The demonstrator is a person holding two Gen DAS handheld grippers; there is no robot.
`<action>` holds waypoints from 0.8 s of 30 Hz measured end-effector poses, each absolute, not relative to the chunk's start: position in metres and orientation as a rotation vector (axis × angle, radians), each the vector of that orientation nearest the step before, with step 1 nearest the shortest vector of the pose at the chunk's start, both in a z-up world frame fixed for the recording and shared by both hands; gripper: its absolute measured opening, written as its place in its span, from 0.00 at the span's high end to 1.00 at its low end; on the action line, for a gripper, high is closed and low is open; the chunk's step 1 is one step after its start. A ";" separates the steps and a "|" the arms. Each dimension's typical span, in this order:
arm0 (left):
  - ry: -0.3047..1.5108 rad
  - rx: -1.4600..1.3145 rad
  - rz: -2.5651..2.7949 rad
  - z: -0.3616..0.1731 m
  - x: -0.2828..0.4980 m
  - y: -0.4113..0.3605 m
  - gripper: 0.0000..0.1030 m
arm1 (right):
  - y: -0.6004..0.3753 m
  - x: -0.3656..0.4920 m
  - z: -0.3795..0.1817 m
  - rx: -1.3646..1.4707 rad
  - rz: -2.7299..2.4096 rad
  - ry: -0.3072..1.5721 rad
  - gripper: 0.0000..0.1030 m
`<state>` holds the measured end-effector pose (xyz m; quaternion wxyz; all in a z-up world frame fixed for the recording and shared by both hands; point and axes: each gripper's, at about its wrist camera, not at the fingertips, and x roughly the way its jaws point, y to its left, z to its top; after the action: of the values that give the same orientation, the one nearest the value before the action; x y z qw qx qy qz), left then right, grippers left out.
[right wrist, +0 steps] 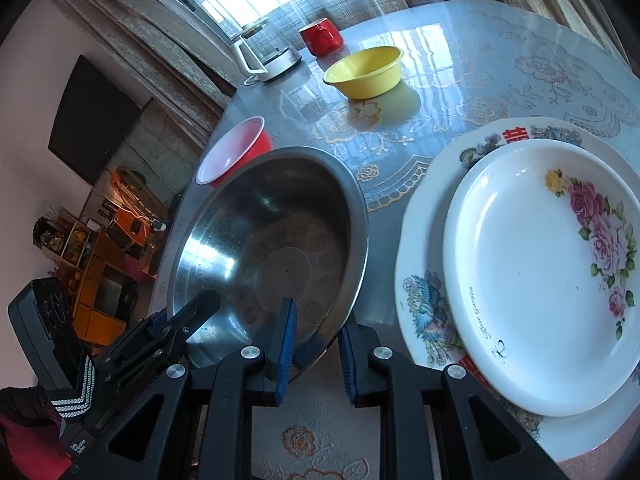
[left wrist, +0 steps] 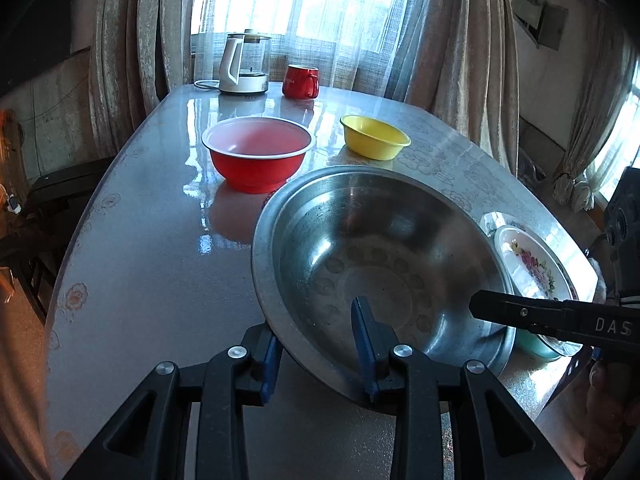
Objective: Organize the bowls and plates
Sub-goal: 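Lift the steel bowl with both grippers and carry it beside the plate stack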
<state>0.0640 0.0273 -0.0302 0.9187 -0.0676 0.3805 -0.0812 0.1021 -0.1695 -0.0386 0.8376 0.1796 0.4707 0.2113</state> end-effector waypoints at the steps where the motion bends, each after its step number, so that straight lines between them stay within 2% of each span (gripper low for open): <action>1: 0.785 -0.138 -0.166 -0.031 0.064 0.027 0.67 | -0.169 0.102 -0.039 0.380 0.447 0.998 0.79; 24: 0.803 -0.152 -0.151 -0.030 0.066 0.028 0.64 | -0.177 0.098 -0.036 0.392 0.423 0.970 0.79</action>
<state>0.0661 0.0281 -0.0305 0.9149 -0.0739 0.3899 -0.0735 0.0976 -0.1774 -0.0359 0.8451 0.1856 0.4595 0.2005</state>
